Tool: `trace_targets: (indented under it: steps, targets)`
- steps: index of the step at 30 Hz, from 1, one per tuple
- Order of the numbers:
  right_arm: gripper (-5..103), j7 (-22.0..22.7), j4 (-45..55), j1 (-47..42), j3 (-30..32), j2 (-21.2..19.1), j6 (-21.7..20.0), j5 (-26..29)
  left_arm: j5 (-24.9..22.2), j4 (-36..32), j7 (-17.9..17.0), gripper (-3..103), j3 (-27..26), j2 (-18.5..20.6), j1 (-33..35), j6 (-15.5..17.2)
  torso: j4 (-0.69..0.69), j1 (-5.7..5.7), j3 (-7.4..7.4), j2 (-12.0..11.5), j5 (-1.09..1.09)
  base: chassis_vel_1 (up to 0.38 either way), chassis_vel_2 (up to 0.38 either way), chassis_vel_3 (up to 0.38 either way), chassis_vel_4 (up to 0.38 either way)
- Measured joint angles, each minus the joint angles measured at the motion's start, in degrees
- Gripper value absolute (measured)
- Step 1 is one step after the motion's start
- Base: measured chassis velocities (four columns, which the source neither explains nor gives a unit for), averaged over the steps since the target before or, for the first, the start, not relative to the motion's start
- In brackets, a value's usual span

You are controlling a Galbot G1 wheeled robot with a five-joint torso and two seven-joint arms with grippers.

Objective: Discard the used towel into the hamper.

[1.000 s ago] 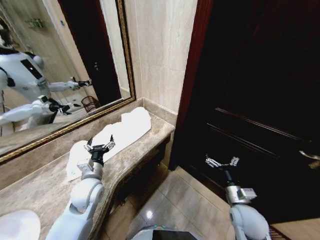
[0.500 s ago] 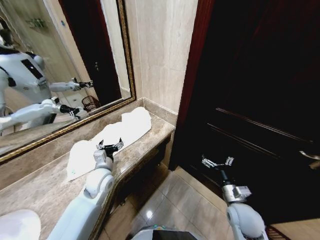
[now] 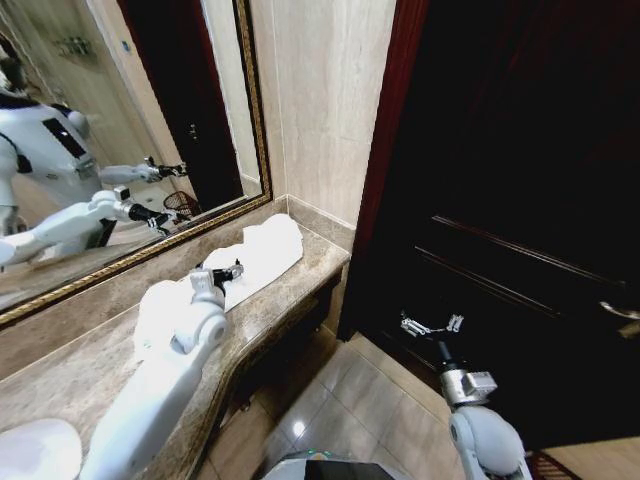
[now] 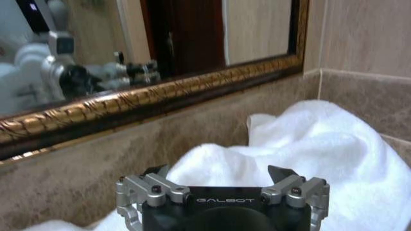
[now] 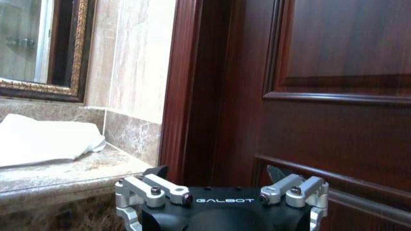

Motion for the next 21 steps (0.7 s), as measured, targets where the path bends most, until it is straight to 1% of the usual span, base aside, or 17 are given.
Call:
trace_targets:
  steps: [3,4,12,13,14,16,17,18,20,21]
  targets:
    - [100,0.1,-0.2,0.2,-0.3,0.1,0.0,-0.1,-4.3,0.0,-3.3,100,1.0,-0.1,-1.3,2.4,0.0,0.0,0.0,0.0,0.01,0.0,0.0,0.0,0.0]
    - [100,0.3,-0.2,0.3,-0.3,0.0,0.0,-0.1,-5.0,0.0,-3.8,100,1.1,-0.3,-1.4,2.8,0.0,0.0,0.0,0.0,0.0,0.0,0.0,0.0,0.0]
    - [100,0.5,-0.2,0.4,-0.2,-0.2,-0.1,0.0,-7.4,0.1,-5.0,100,1.0,-0.4,-1.6,3.9,0.0,0.0,0.0,0.0,0.01,0.0,0.0,0.0,0.0]
    - [100,0.5,-0.3,0.3,-0.2,-0.1,-0.1,0.0,-7.9,0.1,-5.1,102,0.9,-0.4,-1.7,4.0,0.0,0.0,0.0,0.0,0.01,0.0,0.0,0.0,0.0]
    - [100,0.5,-0.3,0.2,-0.1,-0.1,0.0,0.0,-8.4,0.1,-5.5,98,0.9,-0.3,-1.7,4.0,0.0,0.0,0.0,0.0,0.01,0.0,0.0,0.0,0.0]
    - [100,0.5,-0.3,0.1,0.0,-0.1,0.0,0.0,-8.9,0.1,-5.8,98,0.9,-0.3,-1.8,4.1,0.0,0.0,0.0,0.0,0.01,0.0,0.0,0.0,0.0]
    - [100,0.5,-0.3,0.1,0.1,0.0,0.0,0.0,-9.7,0.2,-6.2,94,0.8,-0.4,-1.9,4.0,0.0,0.0,0.0,0.0,0.01,0.0,0.0,0.0,0.0]
    - [100,0.5,-0.3,0.1,0.1,0.0,0.0,0.0,-9.7,0.2,-6.2,94,0.8,-0.4,-1.9,4.0,0.0,0.0,0.0,0.0,0.01,0.0,0.0,0.0,0.0]
    - [100,0.5,-0.3,0.0,0.1,0.1,0.1,0.0,-11.3,0.4,-7.4,87,0.8,-0.6,-2.3,4.0,0.0,0.0,0.0,0.0,0.01,0.0,0.0,0.0,0.0]
    - [100,0.5,-0.3,0.0,0.1,0.1,0.1,0.0,-11.3,0.4,-7.4,87,0.8,-0.6,-2.3,4.0,0.0,0.0,0.0,0.0,0.01,0.0,0.0,0.0,0.0]
